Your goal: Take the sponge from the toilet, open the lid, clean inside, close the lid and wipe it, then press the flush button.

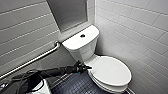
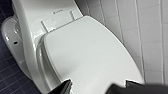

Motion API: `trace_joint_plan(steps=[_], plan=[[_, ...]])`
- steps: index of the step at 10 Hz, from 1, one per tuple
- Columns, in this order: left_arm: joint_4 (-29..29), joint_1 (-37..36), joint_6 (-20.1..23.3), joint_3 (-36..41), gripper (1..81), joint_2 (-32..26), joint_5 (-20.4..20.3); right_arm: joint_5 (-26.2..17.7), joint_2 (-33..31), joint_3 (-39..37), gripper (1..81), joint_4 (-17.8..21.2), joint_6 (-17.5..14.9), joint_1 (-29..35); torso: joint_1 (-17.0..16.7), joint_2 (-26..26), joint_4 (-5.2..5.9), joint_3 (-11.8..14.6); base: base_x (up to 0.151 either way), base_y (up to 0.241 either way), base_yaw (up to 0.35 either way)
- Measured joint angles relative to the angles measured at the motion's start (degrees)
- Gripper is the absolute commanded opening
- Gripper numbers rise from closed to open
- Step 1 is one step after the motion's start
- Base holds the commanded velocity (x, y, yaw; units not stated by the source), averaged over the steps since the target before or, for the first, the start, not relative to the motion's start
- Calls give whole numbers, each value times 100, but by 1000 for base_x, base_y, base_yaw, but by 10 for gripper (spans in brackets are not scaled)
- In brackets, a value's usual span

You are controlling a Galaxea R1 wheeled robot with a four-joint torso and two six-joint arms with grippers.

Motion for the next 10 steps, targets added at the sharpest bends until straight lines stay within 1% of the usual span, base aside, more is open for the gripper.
trace_joint_plan(steps=[1,3,5,6,10], plan=[[391,216,105,224,811,-101,247,-4,22,-35,10,-9,-6,12,0,0,0,0,0,0,0],[1151,885,247,636,811,-358,564,-20,69,-72,10,-22,-24,59,0,0,0,0,0,0,0],[1879,1880,293,800,811,-837,790,-22,72,-72,10,-194,-17,76,0,0,0,0,0,0,0],[2216,2330,374,872,811,-1014,807,-13,113,-77,10,-247,0,78,0,0,0,0,0,0,0],[3324,4185,427,1123,811,-1543,750,-6,163,59,10,-406,6,172,-2,-2,0,2,0,0,0]])
